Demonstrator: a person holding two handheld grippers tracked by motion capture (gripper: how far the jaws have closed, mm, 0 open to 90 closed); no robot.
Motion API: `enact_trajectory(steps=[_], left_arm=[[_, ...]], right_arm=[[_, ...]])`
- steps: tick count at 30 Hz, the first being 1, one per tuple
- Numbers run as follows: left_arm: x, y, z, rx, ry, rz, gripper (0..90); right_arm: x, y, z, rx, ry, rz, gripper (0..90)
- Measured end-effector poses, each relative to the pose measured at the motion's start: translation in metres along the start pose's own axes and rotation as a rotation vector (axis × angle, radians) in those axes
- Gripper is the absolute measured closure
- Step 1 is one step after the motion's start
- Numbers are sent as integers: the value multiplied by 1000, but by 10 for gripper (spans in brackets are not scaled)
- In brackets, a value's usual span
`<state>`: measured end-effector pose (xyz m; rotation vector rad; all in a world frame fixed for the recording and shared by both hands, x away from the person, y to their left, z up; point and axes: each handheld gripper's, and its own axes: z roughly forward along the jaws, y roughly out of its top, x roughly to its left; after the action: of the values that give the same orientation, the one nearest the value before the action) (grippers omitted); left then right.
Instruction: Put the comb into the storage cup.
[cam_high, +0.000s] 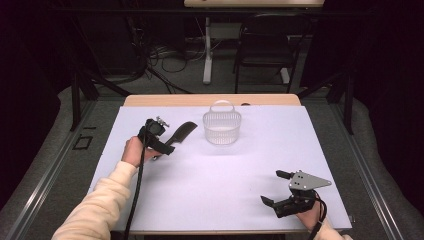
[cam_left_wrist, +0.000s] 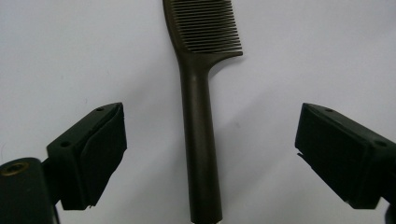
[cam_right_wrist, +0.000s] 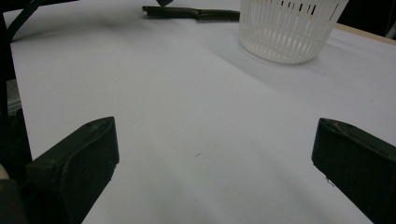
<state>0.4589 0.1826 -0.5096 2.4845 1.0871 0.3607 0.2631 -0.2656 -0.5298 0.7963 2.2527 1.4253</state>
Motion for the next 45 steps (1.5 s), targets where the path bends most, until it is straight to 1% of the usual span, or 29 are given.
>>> enact_trajectory(steps=[3, 4, 6, 7, 10, 11, 13, 17, 22, 24, 26, 28, 29, 30, 35, 38, 45], left_arm=[[2, 3, 0, 8, 3, -8, 32], [2, 4, 0, 7, 5, -10, 3], [3, 7, 0, 9, 4, -14, 4], [3, 9, 0, 14, 8, -5, 1], [4, 11, 1, 23, 3, -5, 0], [4, 13, 2, 29, 6, -4, 0], [6, 15, 4, 44, -9, -11, 0], [9, 18, 9, 70, -13, -24, 0], [12, 22, 16, 131, -30, -27, 15], [13, 25, 17, 152, -30, -29, 56], [14, 27, 19, 168, -30, -31, 154], [13, 30, 20, 184, -18, -21, 222], [13, 31, 21, 194, -20, -18, 272], [13, 32, 22, 198, -22, -22, 304], [15, 36, 25, 223, -30, -13, 453], [15, 38, 27, 241, -40, -3, 504], [14, 43, 35, 286, -40, 17, 586]], right_arm=[[0, 0, 0, 0, -1, 1, 4], [0, 0, 0, 0, 0, 0, 4], [0, 0, 0, 0, -1, 0, 4], [0, 0, 0, -1, -1, 0, 4], [0, 0, 0, -1, -1, -1, 4], [0, 0, 0, 1, 1, -1, 4], [0, 0, 0, 2, 1, 0, 4], [-1, 0, 0, 5, 0, 2, 4], [-1, 0, 1, 5, 3, 3, 4], [-1, 0, 1, 5, 3, 2, 4], [-1, 0, 1, 7, 6, 2, 4], [-1, 0, 1, 6, 6, 2, 4], [-1, 0, 1, 7, 6, 2, 4], [-1, 0, 1, 10, 6, 2, 4], [-1, 0, 0, 15, 9, 3, 4], [-1, 0, 1, 15, 10, 3, 4], [-1, 0, 1, 12, 11, 2, 4]])
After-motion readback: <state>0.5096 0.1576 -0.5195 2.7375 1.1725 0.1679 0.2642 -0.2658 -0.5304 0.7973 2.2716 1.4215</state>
